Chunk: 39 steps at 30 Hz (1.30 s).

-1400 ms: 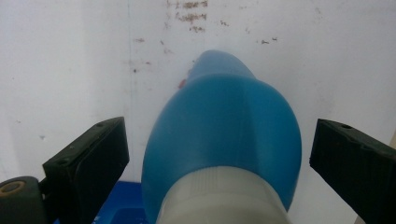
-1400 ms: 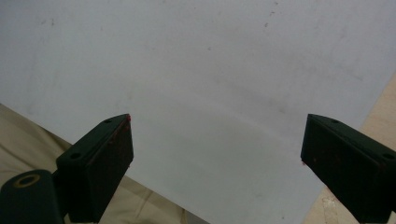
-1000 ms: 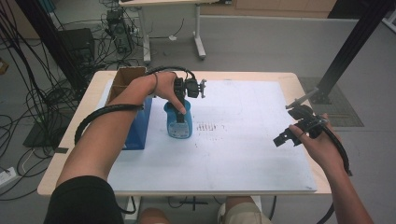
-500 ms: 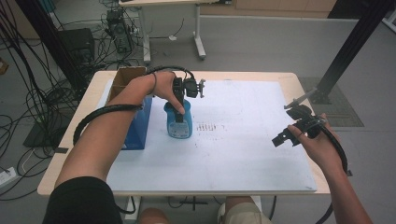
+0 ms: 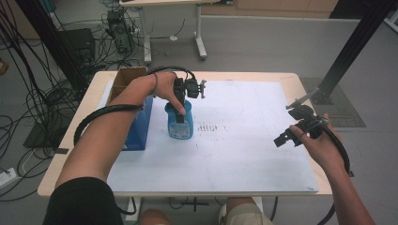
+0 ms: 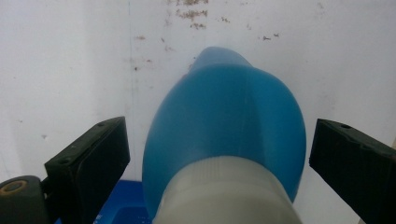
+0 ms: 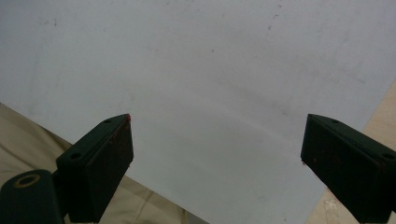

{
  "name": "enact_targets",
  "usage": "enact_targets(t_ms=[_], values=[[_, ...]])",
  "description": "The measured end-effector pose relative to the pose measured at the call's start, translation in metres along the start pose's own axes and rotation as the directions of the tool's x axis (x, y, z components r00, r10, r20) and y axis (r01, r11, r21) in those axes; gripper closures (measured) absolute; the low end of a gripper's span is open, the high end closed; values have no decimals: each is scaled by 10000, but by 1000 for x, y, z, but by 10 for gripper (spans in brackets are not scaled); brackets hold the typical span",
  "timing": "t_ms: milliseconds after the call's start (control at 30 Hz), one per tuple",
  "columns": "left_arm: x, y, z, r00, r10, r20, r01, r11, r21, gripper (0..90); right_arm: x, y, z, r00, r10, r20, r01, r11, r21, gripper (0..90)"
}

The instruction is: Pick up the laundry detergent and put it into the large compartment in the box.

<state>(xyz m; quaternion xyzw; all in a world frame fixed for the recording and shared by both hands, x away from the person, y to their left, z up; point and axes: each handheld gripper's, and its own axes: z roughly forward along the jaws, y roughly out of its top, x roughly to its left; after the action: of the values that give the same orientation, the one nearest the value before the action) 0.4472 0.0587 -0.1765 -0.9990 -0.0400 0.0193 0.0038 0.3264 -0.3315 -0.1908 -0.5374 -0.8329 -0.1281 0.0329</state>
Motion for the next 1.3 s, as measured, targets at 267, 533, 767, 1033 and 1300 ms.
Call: enact_targets(t_ms=[267, 533, 767, 1033, 1300], values=[[0, -1, -1, 10000, -6, -21, 6, 10000, 3, 60, 0, 0, 1, 10000, -32, 7, 32, 10000, 28, 93], [0, -1, 0, 10000, 52, -50, -52, 10000, 14, 72, 1, 1, 2, 10000, 5, -23, -5, 10000, 60, 93], [0, -1, 3, 10000, 49, -79, -48, 10000, 70, 99, 0, 0, 2, 10000, 14, -19, -14, 10000, 48, 93], [-1, -2, 2, 9997, 116, -233, -115, 9999, 35, 160, 1, 1, 3, 10000, -14, -37, 14, 10000, 76, 93], [0, -6, 5, 9997, 45, -254, -47, 10000, -69, 194, 1, 1, 2, 10000, 14, 4, -14, 10000, 94, 93]])
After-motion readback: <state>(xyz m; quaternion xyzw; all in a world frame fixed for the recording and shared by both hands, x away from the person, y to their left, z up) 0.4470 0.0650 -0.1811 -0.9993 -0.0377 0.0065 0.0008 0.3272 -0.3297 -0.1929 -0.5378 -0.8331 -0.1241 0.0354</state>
